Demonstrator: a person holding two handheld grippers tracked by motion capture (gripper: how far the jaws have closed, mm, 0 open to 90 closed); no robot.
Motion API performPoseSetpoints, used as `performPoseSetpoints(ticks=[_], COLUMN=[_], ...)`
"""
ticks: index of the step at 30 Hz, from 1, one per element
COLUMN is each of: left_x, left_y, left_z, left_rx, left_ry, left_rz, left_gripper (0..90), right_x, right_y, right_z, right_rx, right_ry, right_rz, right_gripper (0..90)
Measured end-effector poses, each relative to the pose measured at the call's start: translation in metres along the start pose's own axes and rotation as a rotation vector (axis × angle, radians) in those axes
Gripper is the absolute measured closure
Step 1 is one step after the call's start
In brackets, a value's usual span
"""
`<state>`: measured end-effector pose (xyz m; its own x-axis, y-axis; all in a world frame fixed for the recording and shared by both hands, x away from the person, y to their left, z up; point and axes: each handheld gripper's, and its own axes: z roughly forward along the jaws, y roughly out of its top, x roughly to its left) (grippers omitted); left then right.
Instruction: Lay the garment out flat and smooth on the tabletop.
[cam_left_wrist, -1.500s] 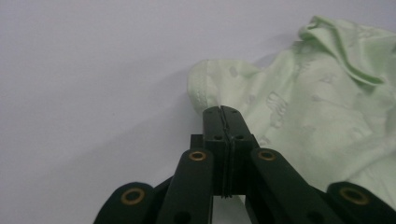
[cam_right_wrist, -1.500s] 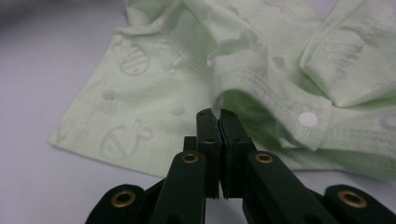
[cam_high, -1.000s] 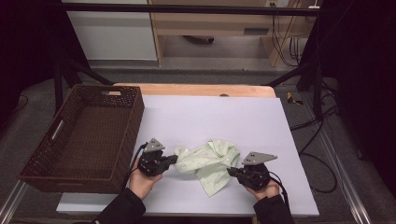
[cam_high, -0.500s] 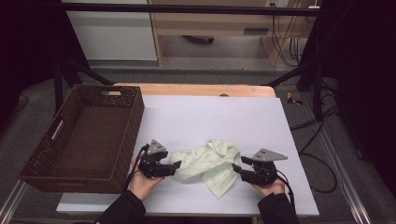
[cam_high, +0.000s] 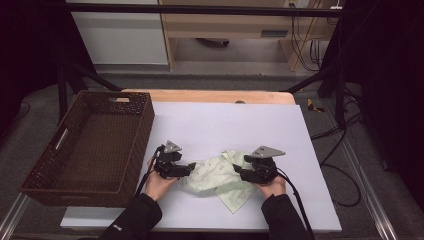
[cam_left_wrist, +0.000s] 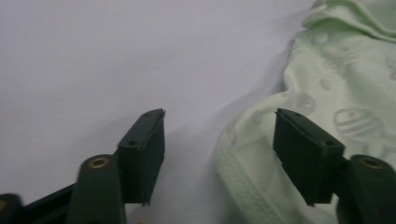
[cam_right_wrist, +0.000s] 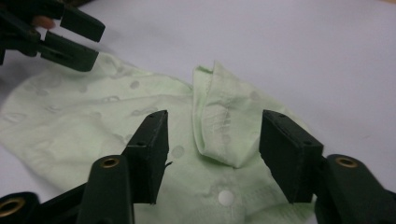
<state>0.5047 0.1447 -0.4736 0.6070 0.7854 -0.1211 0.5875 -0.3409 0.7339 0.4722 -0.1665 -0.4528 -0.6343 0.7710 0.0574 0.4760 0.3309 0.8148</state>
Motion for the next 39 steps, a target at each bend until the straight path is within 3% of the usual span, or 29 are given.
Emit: performPoseSetpoints(ticks=[2,3,5,9,13,19,25,32,36,39], left_x=[0.003,0.004,0.003,0.000,-0.003,-0.007,-0.017,-0.029,-0.031,-0.028], left_y=[-0.001,-0.002,-0.002,-0.003,-0.003,-0.004,-0.009,-0.025,-0.030,-0.032], left_z=[0.003,0.003,0.003,0.003,0.002,-0.010,-0.042,-0.070,-0.070,-0.066], left_rx=[0.012,0.016,0.019,0.031,0.040,0.037,0.015,0.007,0.026,0.032], left_ry=[-0.017,-0.037,-0.037,-0.060,-0.063,-0.064,-0.084,-0.116,-0.126,-0.120], left_rz=[-0.017,-0.023,-0.016,-0.006,0.011,0.039,0.070,0.077,0.073,0.066], left_gripper=[40.3,48.4,54.6,73.8,84.3,86.4,86.4,86.3,86.3,86.0], right_x=[0.002,0.002,0.001,-0.001,-0.002,-0.006,-0.006,0.003,0.012,0.017], right_y=[-0.001,-0.002,-0.004,-0.005,-0.002,0.005,0.027,0.066,0.083,0.089], right_z=[0.009,0.012,0.016,0.019,0.018,0.008,0.001,0.017,0.036,0.054], right_rx=[0.040,0.057,0.082,0.097,0.107,0.066,-0.011,-0.066,-0.078,-0.060], right_ry=[-0.023,-0.037,-0.048,-0.049,-0.054,-0.066,-0.074,-0.080,-0.073,-0.067], right_rz=[-0.027,-0.038,-0.046,-0.047,-0.060,-0.060,-0.092,-0.148,-0.183,-0.182], right_gripper=[50.8,53.9,58.0,73.9,88.8,89.4,89.8,89.8,89.8,89.3])
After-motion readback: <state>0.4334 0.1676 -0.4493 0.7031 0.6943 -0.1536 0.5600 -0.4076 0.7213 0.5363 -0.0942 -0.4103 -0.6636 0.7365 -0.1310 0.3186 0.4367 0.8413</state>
